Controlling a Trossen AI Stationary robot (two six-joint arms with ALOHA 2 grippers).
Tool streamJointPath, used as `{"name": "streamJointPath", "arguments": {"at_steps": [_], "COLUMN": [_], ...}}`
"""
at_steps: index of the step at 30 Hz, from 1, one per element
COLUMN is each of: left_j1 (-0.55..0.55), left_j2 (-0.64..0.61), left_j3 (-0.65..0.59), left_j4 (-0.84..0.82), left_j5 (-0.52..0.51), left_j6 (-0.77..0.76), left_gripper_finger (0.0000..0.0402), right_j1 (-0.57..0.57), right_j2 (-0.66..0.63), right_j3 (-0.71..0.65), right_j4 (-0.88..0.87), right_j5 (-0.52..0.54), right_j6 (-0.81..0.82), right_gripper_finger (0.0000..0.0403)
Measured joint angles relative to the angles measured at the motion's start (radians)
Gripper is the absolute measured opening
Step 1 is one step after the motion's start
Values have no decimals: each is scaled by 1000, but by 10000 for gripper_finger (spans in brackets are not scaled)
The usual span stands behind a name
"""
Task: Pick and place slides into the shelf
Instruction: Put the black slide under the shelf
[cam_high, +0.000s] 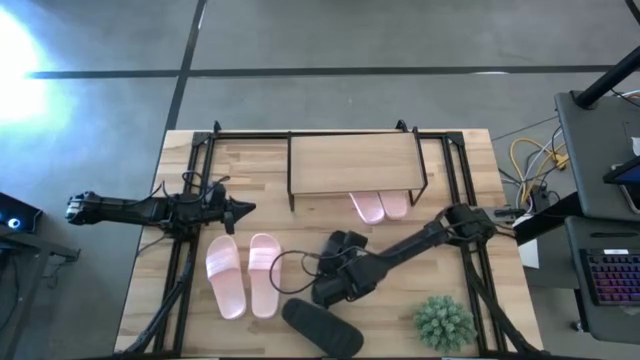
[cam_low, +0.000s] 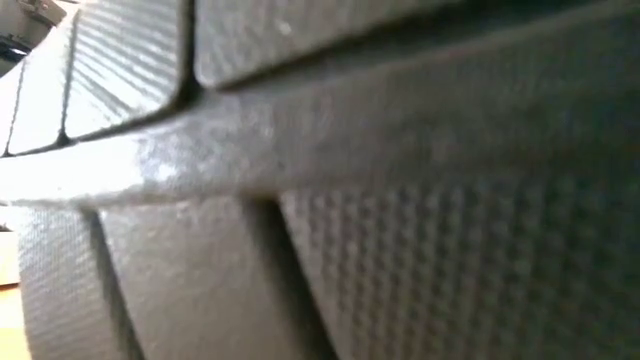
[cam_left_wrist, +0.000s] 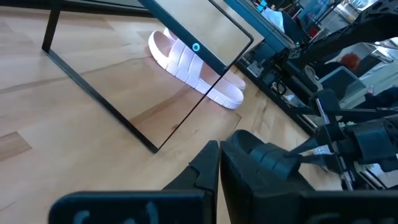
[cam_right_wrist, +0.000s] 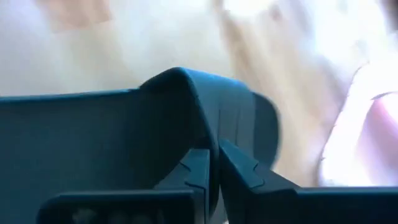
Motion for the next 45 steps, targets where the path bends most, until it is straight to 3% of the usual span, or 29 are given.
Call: {"name": "streamJointPath", "arguments": {"at_steps": [6, 12, 25, 33, 39, 45], "left_j1": [0, 0, 0, 0, 0, 0], "left_j2": [0, 0, 1, 1, 3, 3], "left_j3": [0, 0, 0, 0, 0, 0], "left_j4": [0, 1, 0, 0, 0, 0], "left_j5": [0, 0, 0, 0, -5, -4], "left_j6": [0, 0, 0, 0, 0, -1], "left_gripper_finger": [0, 0, 0, 0, 0, 0], "right_j1": [-25, -67, -231, -232, -213, -178], "right_j2": [1, 0, 0, 0, 0, -7], "right_j3": [56, 61, -22, -50, -49, -5], "right_j4": [8, 10, 41, 46, -17, -235], "right_j5": [122, 175, 182, 95, 99, 148], "right_j6": [-167, -393, -574, -622, -613, -375], "right_gripper_finger": [14, 14, 15, 89, 154, 184]}}
